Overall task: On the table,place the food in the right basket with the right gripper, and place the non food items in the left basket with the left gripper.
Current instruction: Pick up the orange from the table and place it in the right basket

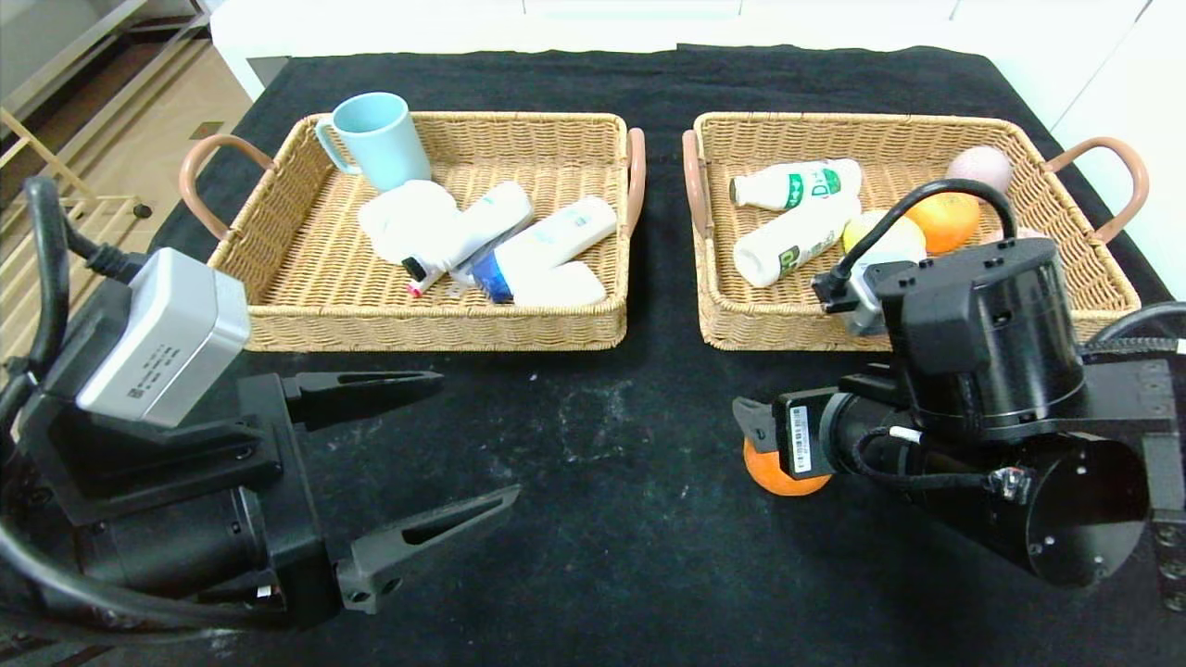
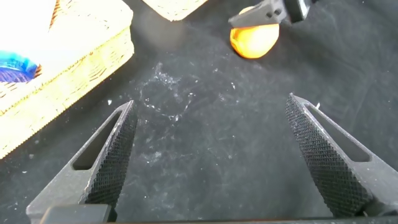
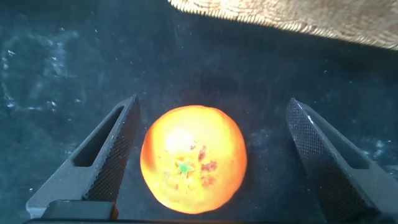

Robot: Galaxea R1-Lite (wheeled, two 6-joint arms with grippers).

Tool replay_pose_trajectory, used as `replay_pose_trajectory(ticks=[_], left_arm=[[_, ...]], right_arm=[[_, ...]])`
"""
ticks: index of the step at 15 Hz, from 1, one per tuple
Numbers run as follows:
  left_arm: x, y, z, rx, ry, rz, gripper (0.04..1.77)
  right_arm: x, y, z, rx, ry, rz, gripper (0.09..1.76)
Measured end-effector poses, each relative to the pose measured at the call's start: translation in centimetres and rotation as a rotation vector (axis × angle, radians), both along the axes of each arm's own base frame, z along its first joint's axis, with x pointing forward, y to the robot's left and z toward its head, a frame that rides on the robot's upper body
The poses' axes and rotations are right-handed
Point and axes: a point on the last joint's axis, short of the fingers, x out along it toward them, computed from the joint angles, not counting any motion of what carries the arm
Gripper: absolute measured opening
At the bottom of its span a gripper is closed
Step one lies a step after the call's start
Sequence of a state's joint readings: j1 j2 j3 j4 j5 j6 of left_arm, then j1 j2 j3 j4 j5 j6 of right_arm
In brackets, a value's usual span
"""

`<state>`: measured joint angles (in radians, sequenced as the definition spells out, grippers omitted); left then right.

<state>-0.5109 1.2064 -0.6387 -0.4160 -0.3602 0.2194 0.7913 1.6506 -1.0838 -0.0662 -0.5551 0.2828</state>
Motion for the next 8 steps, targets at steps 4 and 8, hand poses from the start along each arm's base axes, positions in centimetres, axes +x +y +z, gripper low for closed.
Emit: replay_pose_trajectory(ticks=[4,8], left_arm=[[-0.29,0.16,0.31,-0.010,-0.012,-0.001,1.72],[-0.52,0.28,0.56,-0.017,-0.024,-0.002,1.72]], right_arm=[[0.33,0.38,-0.67,0.006,0.019,-0.009,1.71],[0.64,0.44,-1.08,-0.003,0.029,-0.016,1.71]])
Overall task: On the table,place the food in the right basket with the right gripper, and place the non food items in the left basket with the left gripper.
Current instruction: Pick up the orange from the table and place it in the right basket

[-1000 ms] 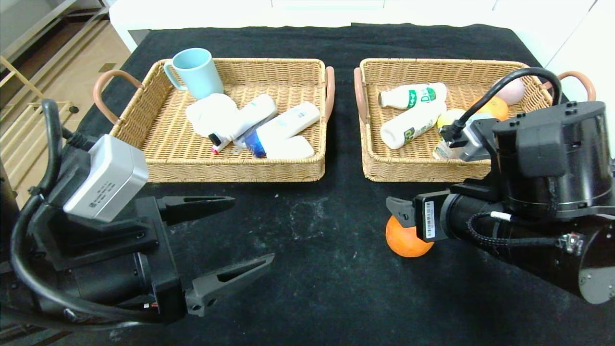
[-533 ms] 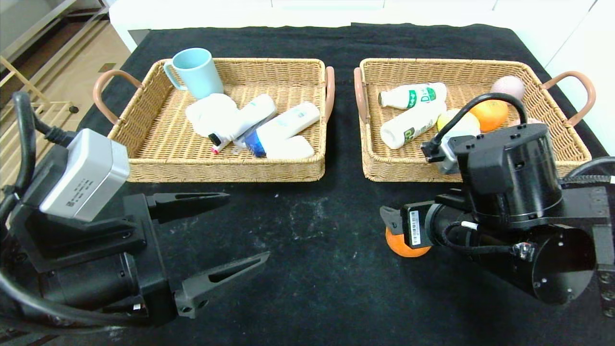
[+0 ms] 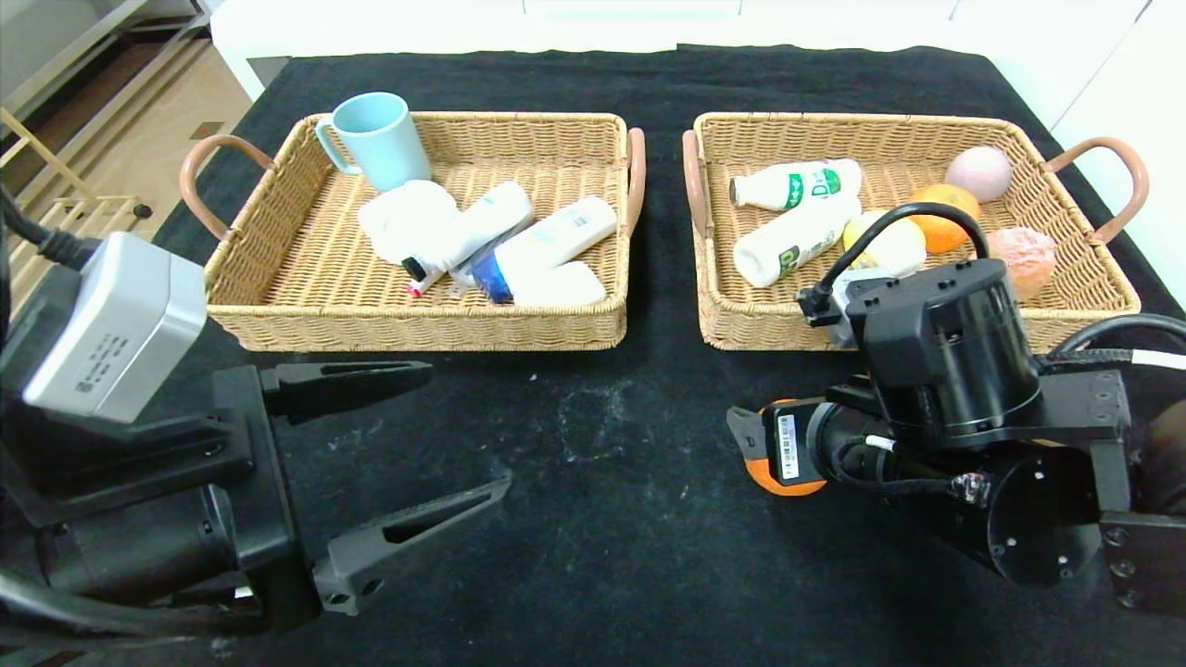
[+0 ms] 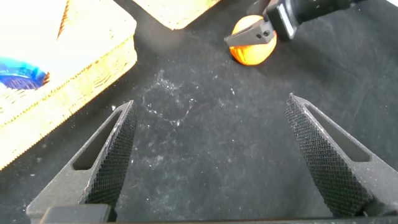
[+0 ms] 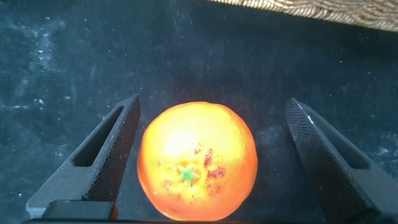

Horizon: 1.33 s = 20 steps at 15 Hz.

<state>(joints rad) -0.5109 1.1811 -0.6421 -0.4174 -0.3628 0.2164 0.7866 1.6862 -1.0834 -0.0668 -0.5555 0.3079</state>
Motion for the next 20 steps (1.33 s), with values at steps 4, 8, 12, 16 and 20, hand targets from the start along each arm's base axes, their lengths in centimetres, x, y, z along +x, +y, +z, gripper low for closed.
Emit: replay_pose_trajectory(ticks=[4,8,12,16,20], left_arm=[[-0.1,0.0,0.0,-0.001,-0.003,-0.001,1.72],[-0.2,0.0,0.1,-0.002,-0.006,-0.004,1.72],[-0.3,0.1,0.1,-0.004,-0.009,-0.007,1.72],[-0.3,0.1,0.1,-0.003,-0.009,-0.007,1.72],[-0.5,-0.2,-0.1,0.000,-0.003,-0.026,1.72]], right_arm=[[0.3,0.3,-0.6,-0.003,0.014,-0.004,1.71],[0.4,0.3,-0.8,-0.006,0.019,-0.010,1.71],[0.4,0.5,-1.0,-0.016,0.019,-0.019,1.31],[0.5,0.6,-1.2,-0.023,0.019,-0.023,1.16],[0.5,0.6,-1.4,-0.027,0.023,-0.022,1.16]])
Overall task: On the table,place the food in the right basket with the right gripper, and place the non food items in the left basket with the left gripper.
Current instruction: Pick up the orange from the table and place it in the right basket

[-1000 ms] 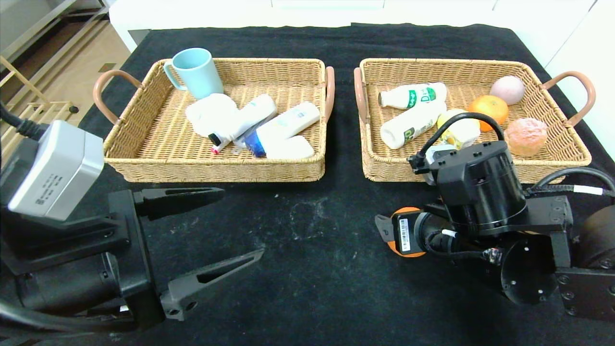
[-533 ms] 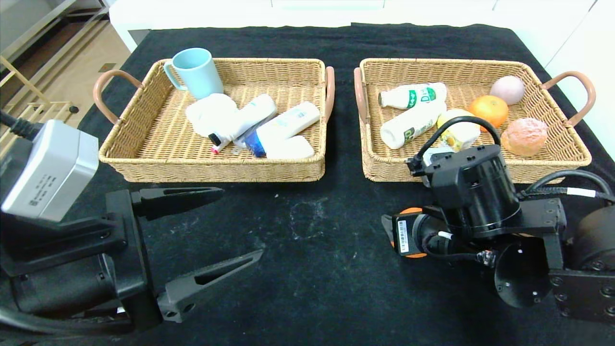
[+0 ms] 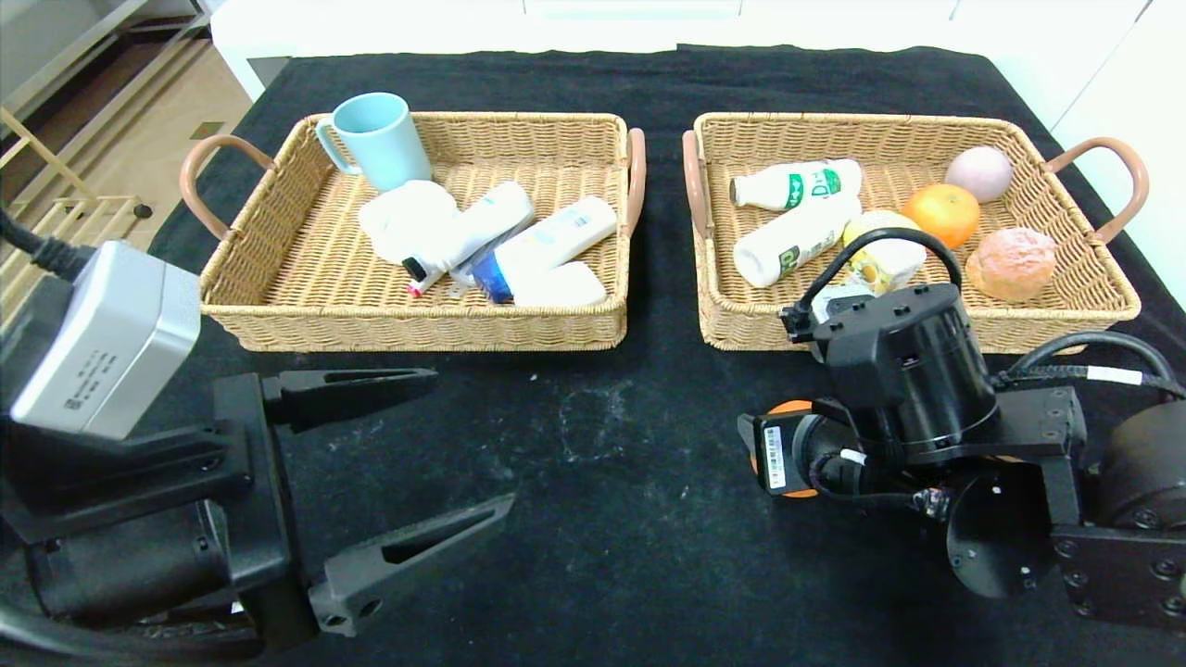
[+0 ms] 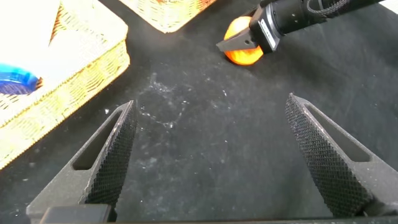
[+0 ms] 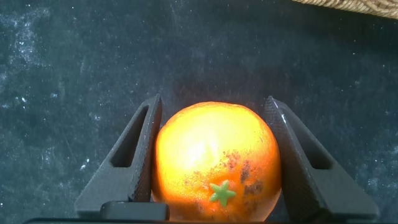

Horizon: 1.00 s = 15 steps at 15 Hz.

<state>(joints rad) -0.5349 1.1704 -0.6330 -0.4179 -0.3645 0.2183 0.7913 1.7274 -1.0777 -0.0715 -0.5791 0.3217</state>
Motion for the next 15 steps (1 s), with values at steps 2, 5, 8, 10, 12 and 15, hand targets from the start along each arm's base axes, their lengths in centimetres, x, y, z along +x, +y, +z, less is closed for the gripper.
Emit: replay_pose_trajectory(ticks=[2,5,8,10,12,15], left_arm=[[0.0,0.0,0.0,0.001,0.001,-0.001,1.72],[0.0,0.0,0.0,0.000,0.000,0.000,1.72],[0.0,0.0,0.0,0.002,0.000,-0.001,1.72],[0.0,0.0,0.0,0.002,0.000,-0.002,1.72],[0.0,-0.1,-0.1,0.002,0.003,-0.001,1.72],[0.1,-0.1,-0.2,0.005,0.007,0.000,1.72]], right_arm=[[0.0,0.0,-0.1,-0.001,0.002,0.000,1.16],[0.0,0.0,-0.1,-0.003,0.004,0.001,1.16],[-0.3,0.2,-0.1,-0.007,0.005,0.009,1.15],[-0.6,0.3,0.0,-0.008,0.006,0.020,1.15],[-0.7,0.3,0.3,-0.003,-0.001,0.023,1.15],[-1.1,0.0,1.1,0.011,-0.023,0.021,1.15]])
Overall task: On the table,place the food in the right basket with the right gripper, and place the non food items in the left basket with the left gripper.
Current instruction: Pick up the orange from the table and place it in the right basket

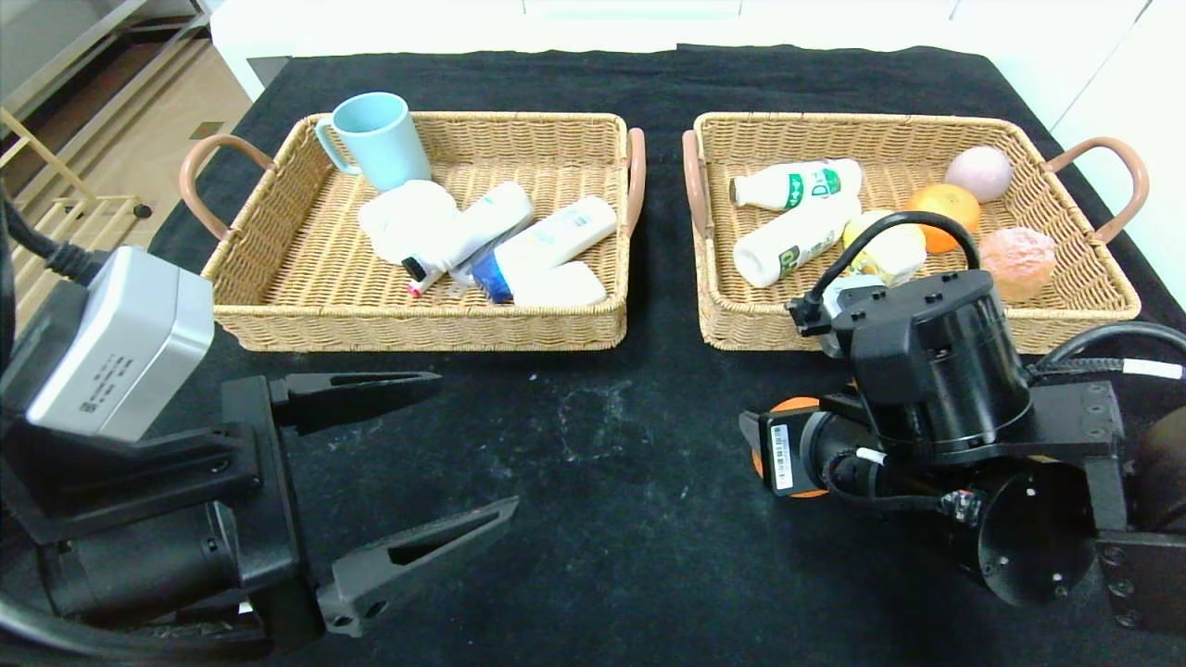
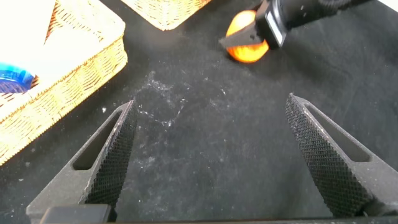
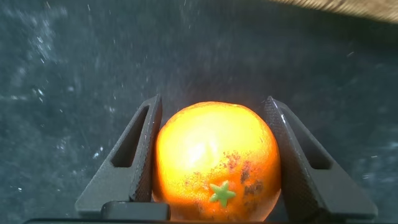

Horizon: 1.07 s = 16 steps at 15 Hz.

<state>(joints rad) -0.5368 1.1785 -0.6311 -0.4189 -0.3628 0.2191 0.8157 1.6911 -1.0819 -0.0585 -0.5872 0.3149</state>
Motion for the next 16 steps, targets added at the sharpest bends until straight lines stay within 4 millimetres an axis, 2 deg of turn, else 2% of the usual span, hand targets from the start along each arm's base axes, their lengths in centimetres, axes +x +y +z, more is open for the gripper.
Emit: replay_pose_trajectory(ticks=[3,8,12,16], left_arm=[[0.1,0.0,-0.1,0.003,0.004,0.000,1.72],[0.2,-0.1,-0.3,0.007,0.011,0.000,1.72],[0.2,-0.1,-0.3,0.007,0.007,0.000,1.72],[0.1,-0.1,-0.1,0.002,-0.002,0.004,1.72]], right_arm=[[-0.3,-0.5,1.1,0.004,-0.033,0.006,1.15],[0.3,-1.8,5.0,0.019,-0.140,-0.006,1.15],[1.8,-2.8,8.3,0.063,-0.234,-0.055,1.15],[3.7,-3.4,10.0,0.071,-0.292,-0.097,1.14]])
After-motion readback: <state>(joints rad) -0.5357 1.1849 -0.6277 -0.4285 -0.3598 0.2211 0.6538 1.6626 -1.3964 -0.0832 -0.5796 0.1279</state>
